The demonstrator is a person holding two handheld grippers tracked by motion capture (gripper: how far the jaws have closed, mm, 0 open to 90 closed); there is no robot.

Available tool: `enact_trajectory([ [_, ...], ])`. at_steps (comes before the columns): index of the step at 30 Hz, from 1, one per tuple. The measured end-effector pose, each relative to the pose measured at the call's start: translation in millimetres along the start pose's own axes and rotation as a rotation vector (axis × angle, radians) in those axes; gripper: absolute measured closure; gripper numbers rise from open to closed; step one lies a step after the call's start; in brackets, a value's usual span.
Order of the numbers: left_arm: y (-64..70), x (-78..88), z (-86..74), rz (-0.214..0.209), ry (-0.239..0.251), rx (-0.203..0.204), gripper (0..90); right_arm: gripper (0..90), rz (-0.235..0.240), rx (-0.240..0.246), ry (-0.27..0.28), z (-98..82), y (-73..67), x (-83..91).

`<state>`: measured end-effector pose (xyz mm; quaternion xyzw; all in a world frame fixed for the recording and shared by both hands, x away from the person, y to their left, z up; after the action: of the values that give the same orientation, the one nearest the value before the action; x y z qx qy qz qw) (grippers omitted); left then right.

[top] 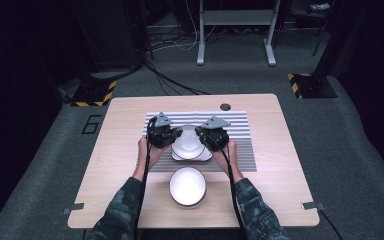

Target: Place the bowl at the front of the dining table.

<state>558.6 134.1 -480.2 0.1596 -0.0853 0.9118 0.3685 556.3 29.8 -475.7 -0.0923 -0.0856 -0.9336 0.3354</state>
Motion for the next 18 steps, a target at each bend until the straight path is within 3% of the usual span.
enact_trajectory([
  [18, -8.7, -21.4, -20.0, -0.007, -0.055, 0.052, 81.0, 81.8, 0.01, -0.082, -0.074, -23.9, 7.9, -15.7],
])
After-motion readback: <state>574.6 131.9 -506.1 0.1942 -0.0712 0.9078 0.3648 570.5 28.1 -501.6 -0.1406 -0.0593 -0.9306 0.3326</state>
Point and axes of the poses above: each handheld gripper's, and its own axes: x roughly backward along the jaws, z roughly out of its top, y roughly to its right, the point moved 10 cm from there along -x, roughly forward along the jaws, and after that the axes turned 13 degrees about y, right-handed, at the moved point
